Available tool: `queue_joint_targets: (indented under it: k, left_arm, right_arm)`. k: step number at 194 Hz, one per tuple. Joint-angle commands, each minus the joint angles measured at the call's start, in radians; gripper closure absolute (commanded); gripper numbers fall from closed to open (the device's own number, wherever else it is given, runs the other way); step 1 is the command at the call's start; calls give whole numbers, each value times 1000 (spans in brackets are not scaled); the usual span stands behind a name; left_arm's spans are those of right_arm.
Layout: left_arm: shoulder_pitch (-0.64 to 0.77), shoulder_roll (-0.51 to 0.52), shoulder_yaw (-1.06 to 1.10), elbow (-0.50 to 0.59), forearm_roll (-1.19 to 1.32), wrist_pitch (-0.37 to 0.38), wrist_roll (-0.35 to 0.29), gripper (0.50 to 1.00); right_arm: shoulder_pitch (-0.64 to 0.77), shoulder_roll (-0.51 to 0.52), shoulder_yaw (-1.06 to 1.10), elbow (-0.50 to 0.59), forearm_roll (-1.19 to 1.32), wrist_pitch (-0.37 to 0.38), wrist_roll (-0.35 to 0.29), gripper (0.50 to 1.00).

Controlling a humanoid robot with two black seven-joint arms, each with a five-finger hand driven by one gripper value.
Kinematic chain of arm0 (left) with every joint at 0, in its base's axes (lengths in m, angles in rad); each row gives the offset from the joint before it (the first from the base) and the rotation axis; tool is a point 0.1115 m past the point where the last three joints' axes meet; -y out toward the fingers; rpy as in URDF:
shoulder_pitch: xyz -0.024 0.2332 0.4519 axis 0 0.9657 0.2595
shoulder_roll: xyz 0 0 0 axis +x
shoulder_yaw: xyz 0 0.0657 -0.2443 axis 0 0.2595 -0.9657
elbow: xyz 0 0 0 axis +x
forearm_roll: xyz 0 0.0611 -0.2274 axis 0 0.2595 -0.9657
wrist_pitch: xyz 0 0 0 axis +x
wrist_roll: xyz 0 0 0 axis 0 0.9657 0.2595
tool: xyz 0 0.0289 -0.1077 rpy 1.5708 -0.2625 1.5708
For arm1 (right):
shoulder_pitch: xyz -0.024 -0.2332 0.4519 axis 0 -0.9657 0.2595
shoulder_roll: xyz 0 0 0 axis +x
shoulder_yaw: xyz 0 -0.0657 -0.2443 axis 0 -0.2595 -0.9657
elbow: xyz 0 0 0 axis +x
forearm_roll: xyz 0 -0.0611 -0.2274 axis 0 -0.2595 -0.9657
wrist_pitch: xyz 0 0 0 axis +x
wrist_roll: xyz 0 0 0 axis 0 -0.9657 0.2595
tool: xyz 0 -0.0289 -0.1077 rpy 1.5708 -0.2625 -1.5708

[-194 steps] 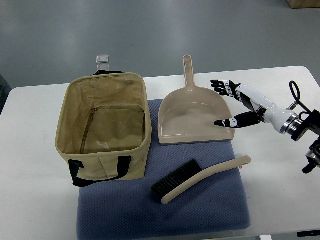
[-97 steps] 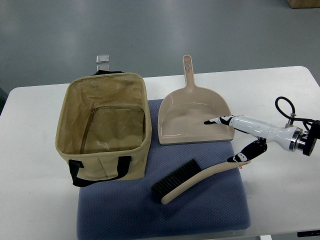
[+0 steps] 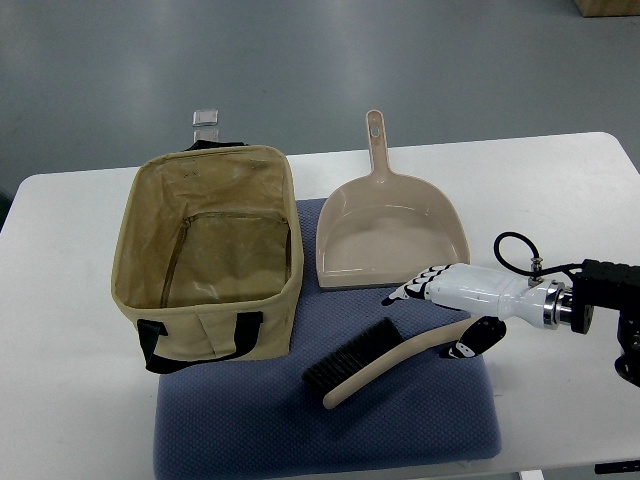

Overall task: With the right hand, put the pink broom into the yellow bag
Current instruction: 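Close the right hand fingers around the brush handle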

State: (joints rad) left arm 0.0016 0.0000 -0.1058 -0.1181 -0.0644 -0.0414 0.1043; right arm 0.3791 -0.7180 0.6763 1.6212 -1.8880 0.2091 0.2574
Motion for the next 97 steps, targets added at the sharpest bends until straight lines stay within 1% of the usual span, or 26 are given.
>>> queue_joint_targets:
  k: [1, 17, 46, 58, 76, 97]
  left_arm:
    - [0, 0, 0, 0, 0, 0, 0, 500]
    - [0, 0, 0, 0, 0, 0, 0, 500]
    - [0, 0, 0, 0, 0, 0, 0, 500]
    - [0, 0, 0, 0, 0, 0, 0, 500]
    - [0, 0, 0, 0, 0, 0, 0, 500]
    - [0, 0, 0, 0, 0, 0, 0, 500]
  right_arm:
    - [3, -9, -23, -1, -23, -2, -1, 662]
    - [1, -12, -37, -1, -33, -7, -9, 675]
    - [1, -21, -60, -6, -46, -40, -41, 707]
    - [1, -20, -61, -6, -46, -42, -56, 730]
    - [0, -18, -64, -6, -49, -40, -73, 744]
    - [3, -17, -81, -7, -63, -40, -76, 765]
